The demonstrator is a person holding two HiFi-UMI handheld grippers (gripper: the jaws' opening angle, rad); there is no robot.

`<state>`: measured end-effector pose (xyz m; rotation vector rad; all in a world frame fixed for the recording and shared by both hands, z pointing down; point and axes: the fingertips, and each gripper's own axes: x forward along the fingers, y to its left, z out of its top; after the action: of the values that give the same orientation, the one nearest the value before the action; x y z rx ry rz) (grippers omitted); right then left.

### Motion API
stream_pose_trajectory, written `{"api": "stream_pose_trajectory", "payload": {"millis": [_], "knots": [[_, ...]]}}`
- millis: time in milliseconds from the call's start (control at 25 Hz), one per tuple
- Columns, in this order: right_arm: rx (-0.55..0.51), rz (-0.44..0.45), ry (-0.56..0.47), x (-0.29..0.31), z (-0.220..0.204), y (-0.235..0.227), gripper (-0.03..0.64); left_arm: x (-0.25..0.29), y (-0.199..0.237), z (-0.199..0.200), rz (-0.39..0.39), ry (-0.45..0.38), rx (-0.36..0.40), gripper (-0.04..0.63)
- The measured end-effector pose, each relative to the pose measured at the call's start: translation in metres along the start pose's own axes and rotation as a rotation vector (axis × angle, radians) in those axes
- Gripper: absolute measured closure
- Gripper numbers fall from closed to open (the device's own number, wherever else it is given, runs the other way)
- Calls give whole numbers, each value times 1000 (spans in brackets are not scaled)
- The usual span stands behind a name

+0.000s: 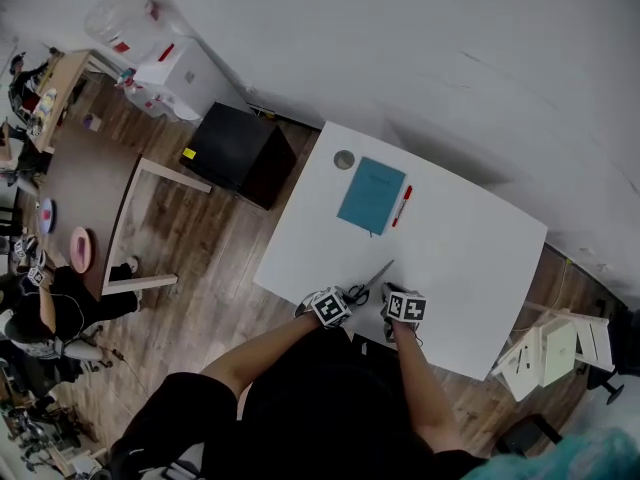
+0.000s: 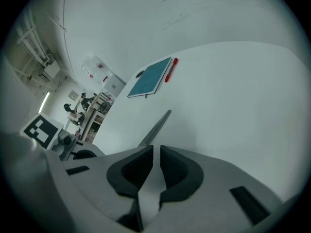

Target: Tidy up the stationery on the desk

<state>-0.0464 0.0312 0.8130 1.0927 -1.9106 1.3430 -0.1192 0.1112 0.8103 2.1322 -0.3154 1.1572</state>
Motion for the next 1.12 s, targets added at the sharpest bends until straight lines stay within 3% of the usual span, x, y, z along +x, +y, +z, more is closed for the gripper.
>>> {"api": "stream_pose_trajectory", "payload": {"millis": [120, 360, 600, 840, 1000, 1120], "knots": [[12, 55, -6, 7, 7, 5, 557, 7, 0, 6, 24, 2, -22, 566], [-71, 83, 8, -3, -1, 9, 557, 17, -20, 25, -33, -31, -106, 566], [-113, 82, -20, -11, -5, 40, 555, 1, 0, -3, -17, -89, -173, 566], [-124, -46, -39, -2, -19, 63, 555, -30, 38, -8, 60, -221, -188, 566], [-78, -129, -26, 9, -35, 66, 541, -47, 48, -2, 40, -287, -195, 566], [-61, -207, -27, 14, -38, 64, 537, -54, 53, -4, 17, -286, -166, 566]]}}
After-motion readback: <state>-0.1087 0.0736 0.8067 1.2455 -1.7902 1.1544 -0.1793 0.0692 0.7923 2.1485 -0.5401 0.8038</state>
